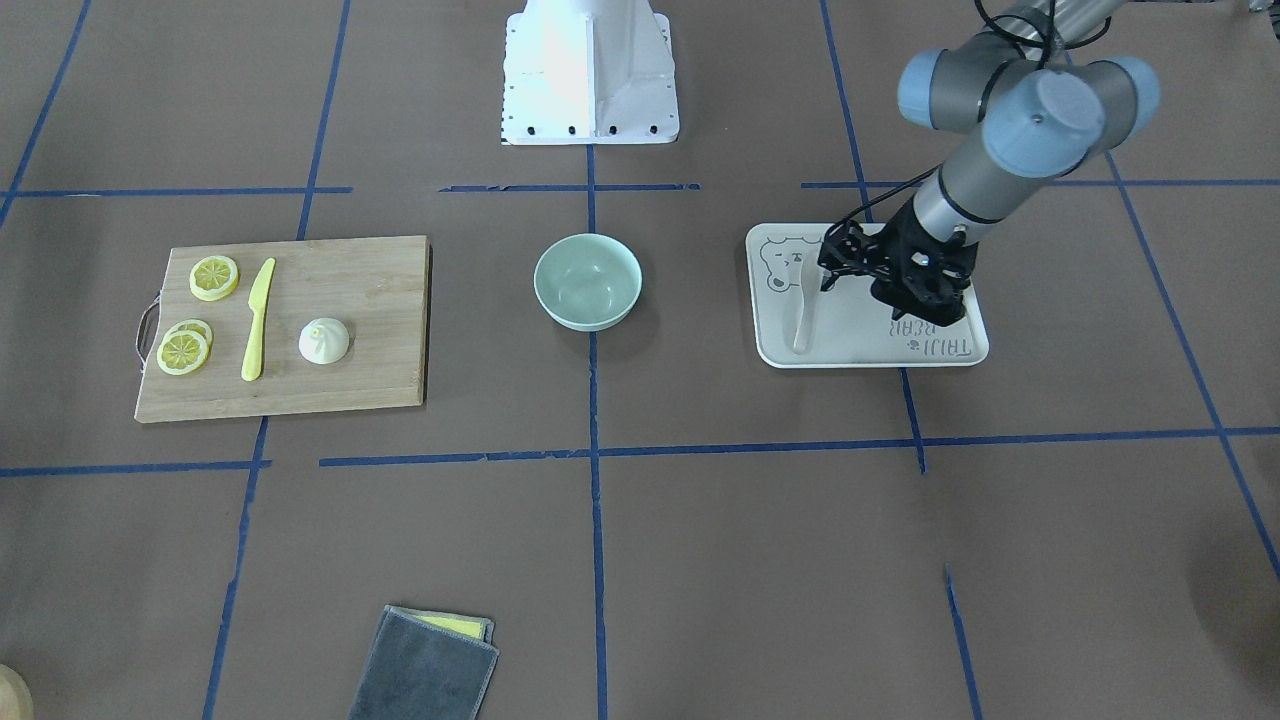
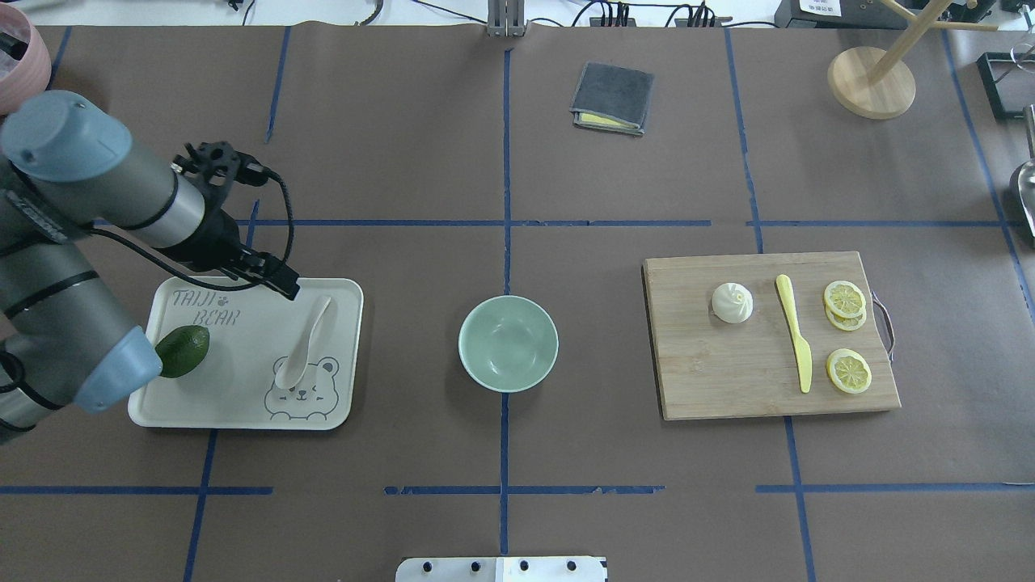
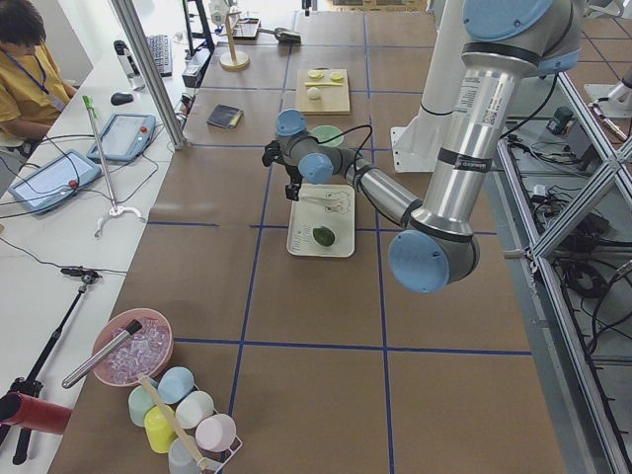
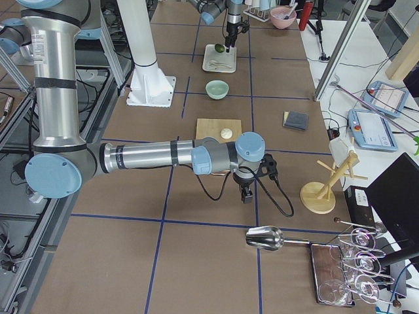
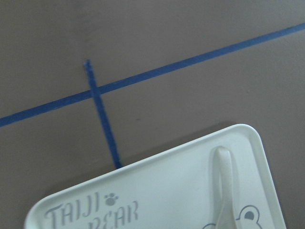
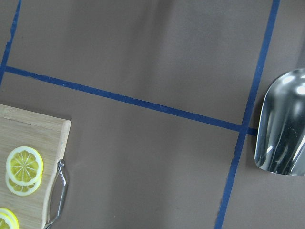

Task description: Put spoon and bun in bowl

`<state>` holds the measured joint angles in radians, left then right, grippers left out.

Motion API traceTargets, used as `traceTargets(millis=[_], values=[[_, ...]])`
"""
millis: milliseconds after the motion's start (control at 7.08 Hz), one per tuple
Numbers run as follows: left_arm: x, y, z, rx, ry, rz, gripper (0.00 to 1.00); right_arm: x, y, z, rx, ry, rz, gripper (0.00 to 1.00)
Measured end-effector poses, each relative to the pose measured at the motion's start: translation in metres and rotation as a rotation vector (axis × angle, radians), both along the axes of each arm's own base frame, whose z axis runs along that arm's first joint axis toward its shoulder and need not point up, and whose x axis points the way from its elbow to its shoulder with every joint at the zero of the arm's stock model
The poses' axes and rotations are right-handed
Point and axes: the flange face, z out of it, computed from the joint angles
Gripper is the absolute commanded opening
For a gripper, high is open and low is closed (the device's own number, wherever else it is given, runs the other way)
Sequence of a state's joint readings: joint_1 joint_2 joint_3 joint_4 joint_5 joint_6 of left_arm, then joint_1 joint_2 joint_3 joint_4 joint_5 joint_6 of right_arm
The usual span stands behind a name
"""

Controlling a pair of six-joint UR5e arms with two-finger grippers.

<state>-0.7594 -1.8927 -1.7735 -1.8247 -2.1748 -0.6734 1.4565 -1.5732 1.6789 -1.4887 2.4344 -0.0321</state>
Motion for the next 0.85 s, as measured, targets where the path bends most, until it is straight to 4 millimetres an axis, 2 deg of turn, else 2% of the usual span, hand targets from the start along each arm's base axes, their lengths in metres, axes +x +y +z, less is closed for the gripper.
traceTargets(millis=[141,424,565,707,848], values=[[0.024,0.003,0.000,0.009,-0.023,0.001,0.94,-0.005,0.000,0.000,0.002,0.000,-0.009,1.00],[0.051,0.012,0.008,0.009,-0.050,0.023,0.88,-0.008,0.000,0.003,-0.001,0.000,-0.015,1.00],[0.062,0.017,0.013,0.010,-0.063,0.036,0.77,-0.009,0.000,0.005,-0.005,0.000,-0.016,1.00],[0.071,0.023,0.019,0.015,-0.078,0.044,0.56,-0.009,0.000,0.006,-0.007,-0.002,-0.018,1.00],[0.076,0.026,0.021,0.020,-0.087,0.048,0.21,-0.010,0.000,0.006,-0.009,-0.008,-0.019,1.00]])
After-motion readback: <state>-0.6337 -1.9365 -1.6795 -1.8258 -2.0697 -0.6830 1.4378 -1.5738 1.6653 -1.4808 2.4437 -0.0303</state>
